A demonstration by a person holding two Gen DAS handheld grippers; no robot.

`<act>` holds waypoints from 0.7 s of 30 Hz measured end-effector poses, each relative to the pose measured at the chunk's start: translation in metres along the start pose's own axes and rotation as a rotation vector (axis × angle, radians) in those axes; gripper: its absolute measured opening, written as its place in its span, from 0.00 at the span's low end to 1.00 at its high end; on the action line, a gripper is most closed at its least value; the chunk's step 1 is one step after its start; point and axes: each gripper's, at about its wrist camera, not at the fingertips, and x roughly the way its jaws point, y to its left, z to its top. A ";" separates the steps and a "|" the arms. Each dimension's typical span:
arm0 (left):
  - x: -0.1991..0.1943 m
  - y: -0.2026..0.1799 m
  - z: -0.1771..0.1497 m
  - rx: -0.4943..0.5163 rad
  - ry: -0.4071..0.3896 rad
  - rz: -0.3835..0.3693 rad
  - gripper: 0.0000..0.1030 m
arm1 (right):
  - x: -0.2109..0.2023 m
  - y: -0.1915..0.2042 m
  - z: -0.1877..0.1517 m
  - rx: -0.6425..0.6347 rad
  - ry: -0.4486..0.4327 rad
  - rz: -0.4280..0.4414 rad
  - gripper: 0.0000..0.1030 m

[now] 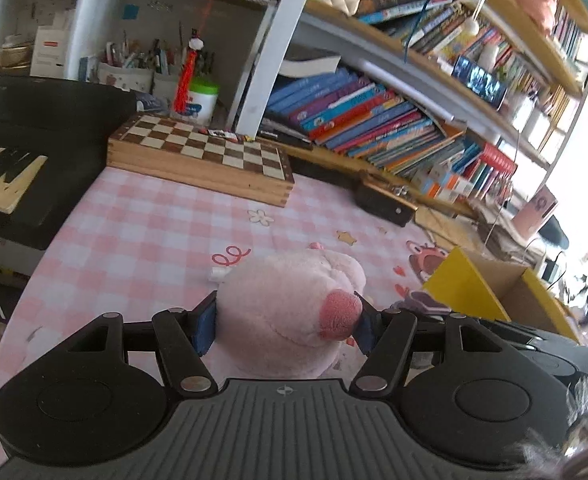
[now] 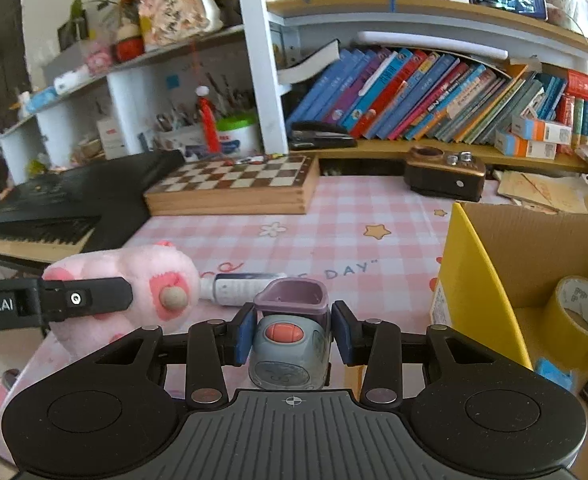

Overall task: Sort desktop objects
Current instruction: 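Grasp the pink plush pig with the left tool while the right tool grasps the grey toy car, then carry the plush pig and toy car toward the yellow box with both tools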

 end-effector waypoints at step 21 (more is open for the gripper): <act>-0.111 -0.006 -0.048 -0.004 -0.053 -0.077 0.60 | -0.100 0.024 -0.050 -0.020 0.019 0.011 0.39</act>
